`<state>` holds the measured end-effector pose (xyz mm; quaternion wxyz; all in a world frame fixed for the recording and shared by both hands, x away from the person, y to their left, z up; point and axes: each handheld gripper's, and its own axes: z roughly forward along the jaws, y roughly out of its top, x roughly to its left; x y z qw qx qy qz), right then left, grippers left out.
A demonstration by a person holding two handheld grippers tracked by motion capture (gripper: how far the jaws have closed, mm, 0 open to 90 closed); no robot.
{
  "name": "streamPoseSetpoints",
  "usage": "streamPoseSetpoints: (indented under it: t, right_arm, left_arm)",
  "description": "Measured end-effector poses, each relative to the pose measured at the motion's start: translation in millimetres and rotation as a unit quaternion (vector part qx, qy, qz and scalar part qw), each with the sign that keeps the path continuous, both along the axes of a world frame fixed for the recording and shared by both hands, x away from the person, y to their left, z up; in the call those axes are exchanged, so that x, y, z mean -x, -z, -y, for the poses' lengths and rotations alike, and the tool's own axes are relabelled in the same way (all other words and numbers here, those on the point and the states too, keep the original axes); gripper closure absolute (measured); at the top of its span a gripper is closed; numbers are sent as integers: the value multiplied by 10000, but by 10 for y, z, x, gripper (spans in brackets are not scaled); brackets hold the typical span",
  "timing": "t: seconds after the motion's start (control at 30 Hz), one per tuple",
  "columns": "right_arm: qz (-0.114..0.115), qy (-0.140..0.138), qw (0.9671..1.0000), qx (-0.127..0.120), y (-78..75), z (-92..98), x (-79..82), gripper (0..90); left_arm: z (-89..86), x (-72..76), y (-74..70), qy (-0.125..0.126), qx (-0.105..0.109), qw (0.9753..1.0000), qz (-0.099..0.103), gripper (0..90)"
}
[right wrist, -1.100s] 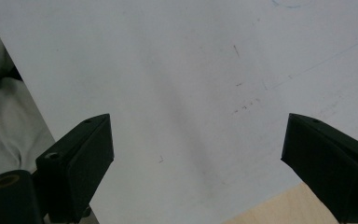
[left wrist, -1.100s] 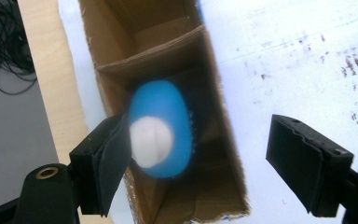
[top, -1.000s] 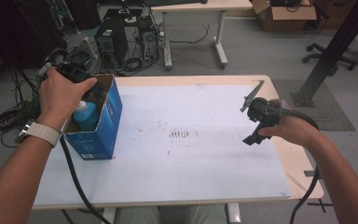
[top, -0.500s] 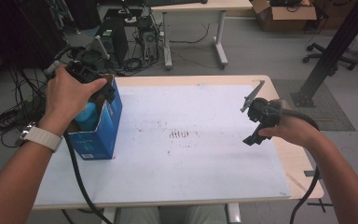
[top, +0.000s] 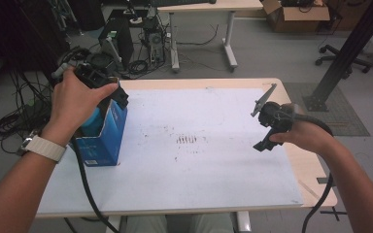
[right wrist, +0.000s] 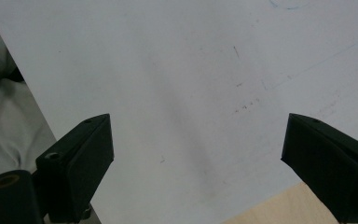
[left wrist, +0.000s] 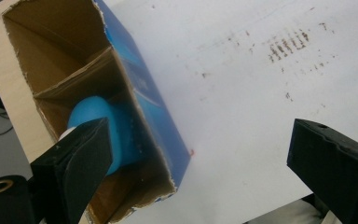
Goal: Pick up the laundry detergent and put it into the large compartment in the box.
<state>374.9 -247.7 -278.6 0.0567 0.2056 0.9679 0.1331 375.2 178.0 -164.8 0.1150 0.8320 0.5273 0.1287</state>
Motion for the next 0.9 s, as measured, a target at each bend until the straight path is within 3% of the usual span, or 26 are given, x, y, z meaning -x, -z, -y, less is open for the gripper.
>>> streamPoseSetpoints:
  t: [0.37,0.9]
  right_arm:
    - [28,38,10000,-20,0,-5,-25,88]
    - [65,-1,10000,-35,-16,-18,23,88]
  left_arm:
    - [127,23,-9,213,65,9997,28,61]
    - [172,55,-6,226,63,9997,10,65]
